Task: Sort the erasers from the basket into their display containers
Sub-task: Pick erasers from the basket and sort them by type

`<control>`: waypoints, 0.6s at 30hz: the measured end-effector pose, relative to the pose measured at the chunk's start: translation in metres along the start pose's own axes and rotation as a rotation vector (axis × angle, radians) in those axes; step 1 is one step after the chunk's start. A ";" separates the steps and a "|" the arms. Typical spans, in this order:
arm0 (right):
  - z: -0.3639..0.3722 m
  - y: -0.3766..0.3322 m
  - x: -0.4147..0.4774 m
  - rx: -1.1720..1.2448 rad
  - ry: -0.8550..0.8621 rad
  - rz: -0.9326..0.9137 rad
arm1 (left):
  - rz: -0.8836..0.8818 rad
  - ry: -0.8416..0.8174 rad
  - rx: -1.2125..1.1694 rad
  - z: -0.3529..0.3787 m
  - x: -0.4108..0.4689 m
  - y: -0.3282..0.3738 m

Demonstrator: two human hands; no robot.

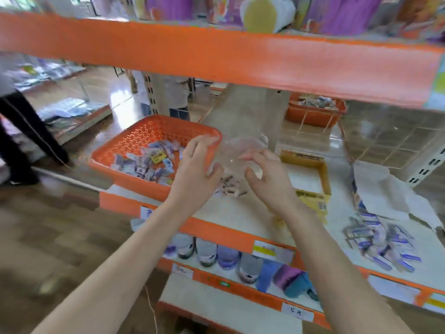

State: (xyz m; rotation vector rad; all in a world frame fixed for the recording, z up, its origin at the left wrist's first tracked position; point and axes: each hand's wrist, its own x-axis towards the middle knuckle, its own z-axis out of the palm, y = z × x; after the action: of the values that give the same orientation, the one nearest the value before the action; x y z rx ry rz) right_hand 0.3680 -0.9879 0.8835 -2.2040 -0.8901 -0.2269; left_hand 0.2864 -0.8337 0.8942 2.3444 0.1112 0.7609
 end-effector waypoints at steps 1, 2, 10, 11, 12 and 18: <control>0.011 -0.012 0.011 0.002 -0.012 -0.026 | -0.037 0.010 0.013 -0.013 0.002 -0.013; 0.022 -0.023 0.022 0.008 -0.024 -0.054 | -0.074 0.020 0.031 -0.026 0.003 -0.026; 0.088 -0.067 0.082 -0.055 -0.135 -0.126 | -0.251 -0.022 0.144 -0.092 0.021 -0.111; 0.094 -0.066 0.088 -0.085 -0.161 -0.114 | -0.241 -0.056 0.156 -0.095 0.025 -0.119; 0.099 -0.065 0.095 -0.103 -0.196 -0.103 | -0.227 -0.096 0.169 -0.097 0.030 -0.127; 0.125 -0.067 0.141 -0.242 -0.390 -0.089 | -0.172 -0.429 0.356 -0.104 0.069 -0.167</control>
State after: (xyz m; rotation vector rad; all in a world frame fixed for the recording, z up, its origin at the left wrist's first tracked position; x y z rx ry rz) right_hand 0.4158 -0.7943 0.8900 -2.4826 -1.2277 0.0620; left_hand 0.3060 -0.6259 0.8884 2.7355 0.2741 0.1502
